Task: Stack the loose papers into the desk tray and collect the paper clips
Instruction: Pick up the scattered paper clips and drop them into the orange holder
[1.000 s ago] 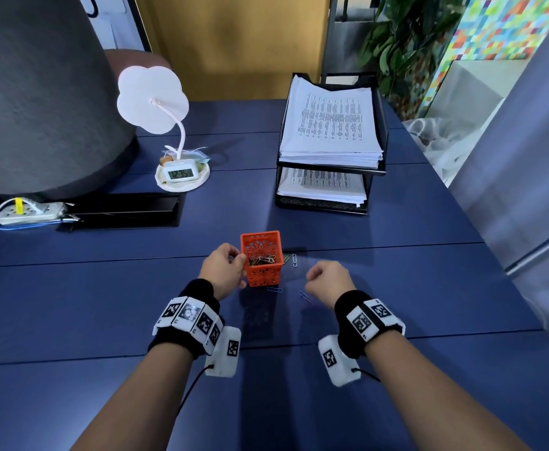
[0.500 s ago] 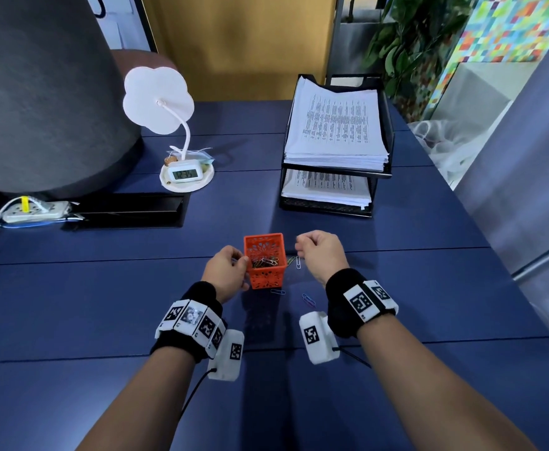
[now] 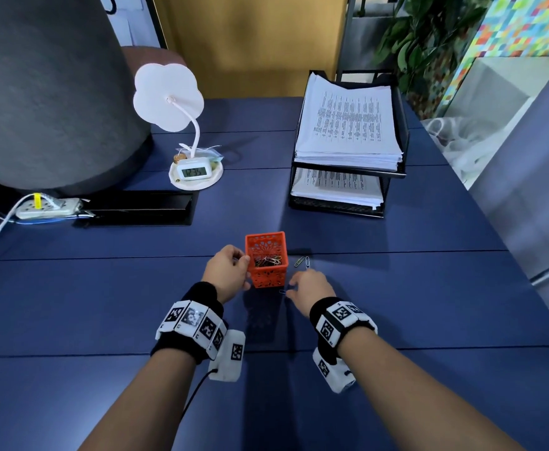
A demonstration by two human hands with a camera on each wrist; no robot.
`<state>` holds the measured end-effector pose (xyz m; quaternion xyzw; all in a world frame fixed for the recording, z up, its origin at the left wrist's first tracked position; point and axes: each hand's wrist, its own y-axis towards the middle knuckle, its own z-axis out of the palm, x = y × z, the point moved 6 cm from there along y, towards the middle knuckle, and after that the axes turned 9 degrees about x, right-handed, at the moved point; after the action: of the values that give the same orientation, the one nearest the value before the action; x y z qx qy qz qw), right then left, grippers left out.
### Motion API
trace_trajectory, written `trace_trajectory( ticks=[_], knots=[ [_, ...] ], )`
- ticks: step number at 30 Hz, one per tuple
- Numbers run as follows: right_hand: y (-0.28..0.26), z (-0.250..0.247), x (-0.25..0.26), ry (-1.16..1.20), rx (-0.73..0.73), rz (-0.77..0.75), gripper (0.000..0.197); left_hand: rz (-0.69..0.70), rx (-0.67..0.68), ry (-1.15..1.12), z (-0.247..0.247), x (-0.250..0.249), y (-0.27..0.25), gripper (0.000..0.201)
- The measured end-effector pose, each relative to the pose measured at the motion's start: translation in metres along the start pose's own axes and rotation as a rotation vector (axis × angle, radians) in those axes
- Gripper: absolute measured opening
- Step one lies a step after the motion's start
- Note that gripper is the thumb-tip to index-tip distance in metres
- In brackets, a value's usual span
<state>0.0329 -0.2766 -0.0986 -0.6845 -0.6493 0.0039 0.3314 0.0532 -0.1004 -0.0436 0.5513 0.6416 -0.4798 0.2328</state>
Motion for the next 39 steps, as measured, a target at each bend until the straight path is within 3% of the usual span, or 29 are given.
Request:
trace_trajectory(
  ticks=[6,11,16,26,39],
  knots=[
    [0.002,0.003,0.004,-0.176,0.042,0.025,0.028,-0.002,-0.001,0.028,0.0,-0.001,0.0,0.01],
    [-0.002,-0.015,-0.02,-0.108,0.009,0.143,0.029,-0.004,-0.003,-0.007,0.001,-0.001,0.002,0.012],
    [-0.009,-0.015,-0.038,-0.117,0.071,0.182,0.033,-0.001,0.01,-0.041,0.003,0.0,0.005,0.015],
    [-0.018,-0.011,-0.037,-0.09,0.064,0.166,0.018,0.011,0.021,0.0,0.006,-0.004,0.003,0.015],
    [-0.027,-0.005,-0.028,-0.206,0.003,0.116,0.022,0.02,0.016,0.011,0.008,0.001,0.007,0.017]
  ],
)
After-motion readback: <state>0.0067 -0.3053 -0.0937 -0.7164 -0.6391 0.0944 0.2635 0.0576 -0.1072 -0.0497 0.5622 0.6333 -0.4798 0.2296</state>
